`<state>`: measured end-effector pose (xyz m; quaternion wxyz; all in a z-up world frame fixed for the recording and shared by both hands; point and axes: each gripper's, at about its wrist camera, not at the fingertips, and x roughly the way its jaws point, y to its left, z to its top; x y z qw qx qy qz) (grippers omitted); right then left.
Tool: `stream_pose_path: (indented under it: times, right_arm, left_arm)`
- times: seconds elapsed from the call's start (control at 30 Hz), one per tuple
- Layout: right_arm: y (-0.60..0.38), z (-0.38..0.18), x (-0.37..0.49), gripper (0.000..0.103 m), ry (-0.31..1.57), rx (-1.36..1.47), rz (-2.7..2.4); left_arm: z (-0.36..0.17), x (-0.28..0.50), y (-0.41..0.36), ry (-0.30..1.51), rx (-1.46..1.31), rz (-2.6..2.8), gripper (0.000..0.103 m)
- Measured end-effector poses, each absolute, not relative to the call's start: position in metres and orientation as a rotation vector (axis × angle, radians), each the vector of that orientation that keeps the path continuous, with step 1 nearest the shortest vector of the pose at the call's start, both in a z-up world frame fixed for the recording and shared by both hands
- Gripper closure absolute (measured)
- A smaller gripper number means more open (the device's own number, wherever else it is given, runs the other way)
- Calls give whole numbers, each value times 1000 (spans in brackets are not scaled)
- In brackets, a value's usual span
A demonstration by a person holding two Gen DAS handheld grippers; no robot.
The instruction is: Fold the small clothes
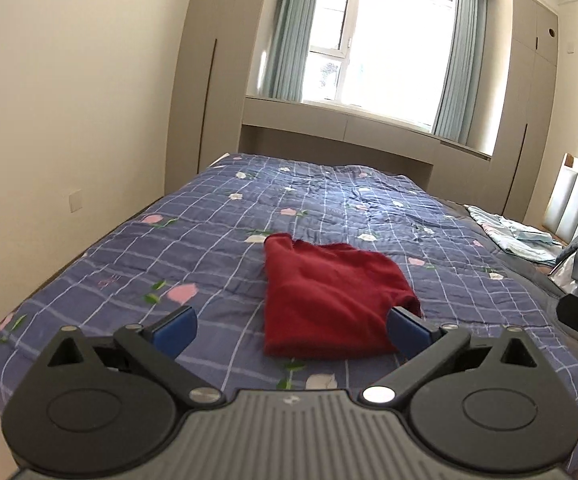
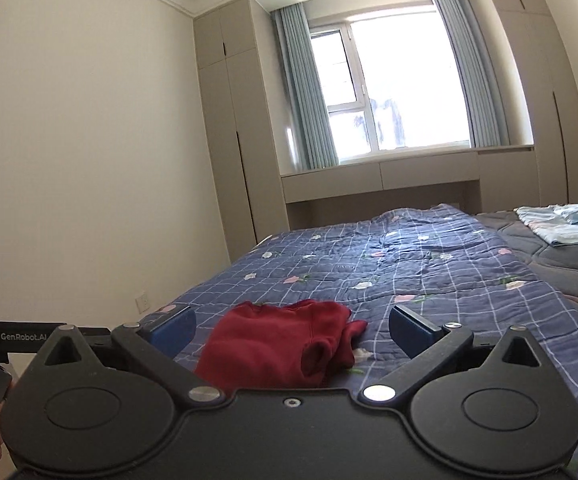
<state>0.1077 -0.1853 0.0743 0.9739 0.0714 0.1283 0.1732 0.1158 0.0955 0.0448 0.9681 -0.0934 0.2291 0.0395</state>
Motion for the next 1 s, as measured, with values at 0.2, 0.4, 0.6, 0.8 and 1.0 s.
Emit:
stream_pose_path:
  times: [0.2,0.4,0.6,0.8,1.0]
  right_arm:
    - [-181,55,71,1,262,106,341]
    - [-179,39,57,1,303,112,337]
    - [-179,37,53,1,309,117,328]
    - [-179,38,54,1,311,116,325]
    - [-177,37,53,1,304,104,326]
  left_arm:
    - [22,85,93,467,-174,98,0]
    - [10,67,90,484,-170,106,0]
    - [6,60,90,489,-183,113,0]
    - [5,60,93,497,-206,116,0]
    - [7,63,94,496,-196,121,0]
